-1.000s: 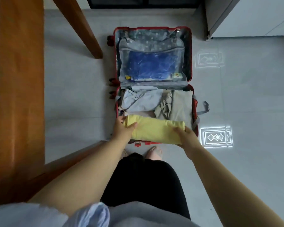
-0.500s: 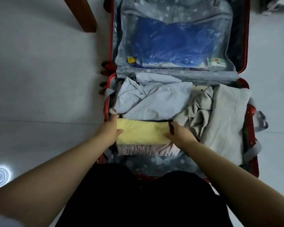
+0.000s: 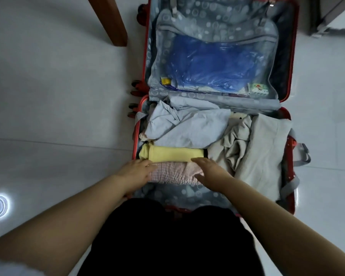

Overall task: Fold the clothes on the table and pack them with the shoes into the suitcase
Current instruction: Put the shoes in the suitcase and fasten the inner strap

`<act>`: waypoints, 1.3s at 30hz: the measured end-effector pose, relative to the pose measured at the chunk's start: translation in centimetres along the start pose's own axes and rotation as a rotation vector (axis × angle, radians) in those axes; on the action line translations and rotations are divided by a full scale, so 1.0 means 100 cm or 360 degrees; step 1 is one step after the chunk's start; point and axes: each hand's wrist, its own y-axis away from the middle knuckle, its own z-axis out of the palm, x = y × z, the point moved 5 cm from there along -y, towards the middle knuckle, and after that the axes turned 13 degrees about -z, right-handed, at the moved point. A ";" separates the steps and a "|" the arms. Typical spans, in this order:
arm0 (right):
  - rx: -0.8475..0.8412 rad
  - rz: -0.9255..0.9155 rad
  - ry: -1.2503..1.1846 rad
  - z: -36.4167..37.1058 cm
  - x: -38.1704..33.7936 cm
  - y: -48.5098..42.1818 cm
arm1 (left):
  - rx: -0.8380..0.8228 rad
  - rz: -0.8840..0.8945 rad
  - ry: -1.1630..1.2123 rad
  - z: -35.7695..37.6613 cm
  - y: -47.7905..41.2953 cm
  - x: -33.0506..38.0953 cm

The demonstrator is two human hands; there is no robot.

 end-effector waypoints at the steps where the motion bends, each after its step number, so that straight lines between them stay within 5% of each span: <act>1: 0.0071 0.0054 -0.0079 -0.013 -0.011 0.015 | 0.0009 -0.0055 0.0055 -0.013 0.018 0.004; 7: 0.0167 0.0248 -0.0101 -0.106 -0.102 0.136 | 0.0148 -0.0294 0.0260 -0.121 0.145 0.040; 18: 0.0461 -0.0064 0.0313 -0.362 -0.317 0.285 | 0.0807 -0.0369 0.0572 -0.380 0.383 0.030; 25: 0.0674 -0.0301 0.0296 -0.461 -0.430 0.263 | 0.1258 -0.0543 0.1009 -0.481 0.468 -0.060; 33: 0.0895 -0.0447 0.0194 -0.525 -0.531 0.186 | 0.1585 -0.0811 0.1311 -0.566 0.462 -0.193; 39: 0.1275 -0.0281 -0.0382 -0.571 -0.545 0.116 | 0.1431 -0.1022 0.1927 -0.588 0.400 -0.249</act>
